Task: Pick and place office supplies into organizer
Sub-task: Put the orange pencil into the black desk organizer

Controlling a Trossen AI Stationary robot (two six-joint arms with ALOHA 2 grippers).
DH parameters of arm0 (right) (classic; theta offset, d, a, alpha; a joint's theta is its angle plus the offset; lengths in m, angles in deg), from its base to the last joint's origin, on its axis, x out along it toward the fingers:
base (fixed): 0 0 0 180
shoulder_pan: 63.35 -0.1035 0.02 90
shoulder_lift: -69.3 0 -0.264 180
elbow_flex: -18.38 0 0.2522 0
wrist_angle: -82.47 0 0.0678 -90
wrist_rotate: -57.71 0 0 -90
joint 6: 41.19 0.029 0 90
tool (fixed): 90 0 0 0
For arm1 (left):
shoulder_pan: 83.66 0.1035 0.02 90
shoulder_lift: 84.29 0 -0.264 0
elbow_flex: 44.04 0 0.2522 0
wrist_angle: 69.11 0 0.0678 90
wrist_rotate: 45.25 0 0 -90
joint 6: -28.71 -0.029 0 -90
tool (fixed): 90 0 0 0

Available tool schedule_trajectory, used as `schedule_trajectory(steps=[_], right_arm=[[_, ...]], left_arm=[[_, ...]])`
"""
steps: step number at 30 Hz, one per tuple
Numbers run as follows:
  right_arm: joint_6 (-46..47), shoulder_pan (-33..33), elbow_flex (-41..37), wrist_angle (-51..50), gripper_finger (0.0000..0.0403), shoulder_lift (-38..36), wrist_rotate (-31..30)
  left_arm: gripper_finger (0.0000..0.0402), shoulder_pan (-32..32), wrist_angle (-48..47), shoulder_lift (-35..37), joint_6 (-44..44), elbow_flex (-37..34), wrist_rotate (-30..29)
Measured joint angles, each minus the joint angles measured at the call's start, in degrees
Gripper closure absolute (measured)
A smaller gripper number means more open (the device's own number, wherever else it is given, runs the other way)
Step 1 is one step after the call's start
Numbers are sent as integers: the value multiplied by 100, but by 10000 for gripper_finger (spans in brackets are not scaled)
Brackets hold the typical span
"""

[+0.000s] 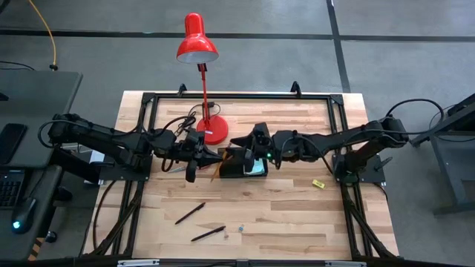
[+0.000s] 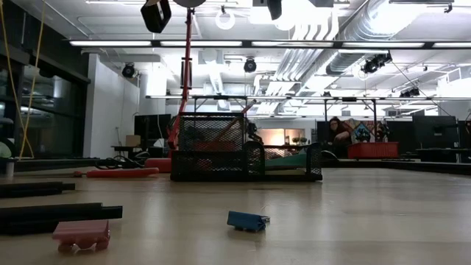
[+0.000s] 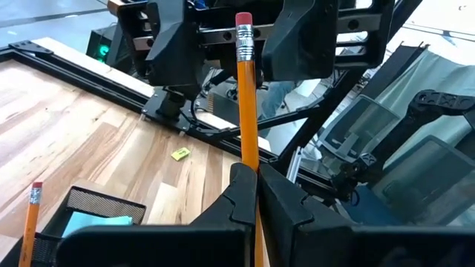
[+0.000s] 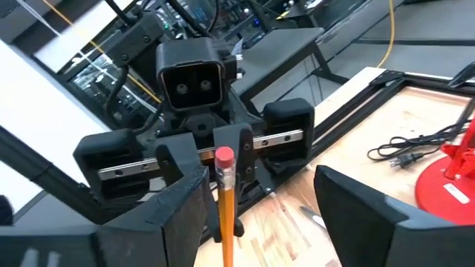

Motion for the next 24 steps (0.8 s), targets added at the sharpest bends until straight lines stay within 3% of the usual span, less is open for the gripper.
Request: schedule_trajectory(steps=[4,8,16,24], right_arm=[[16,74,0,24,189,1,182],[17,120,0,143,231,3,344],[-18,206,1,159,386,3,580],[-123,216,0,134,399,3,378]], left_arm=[[401,0,2,0,-17,0,1],[401,0,2,0,-26,0,27],[401,2,-28,-2,-28,-2,12],[389,4,-89,-2,-37,-2,-222]])
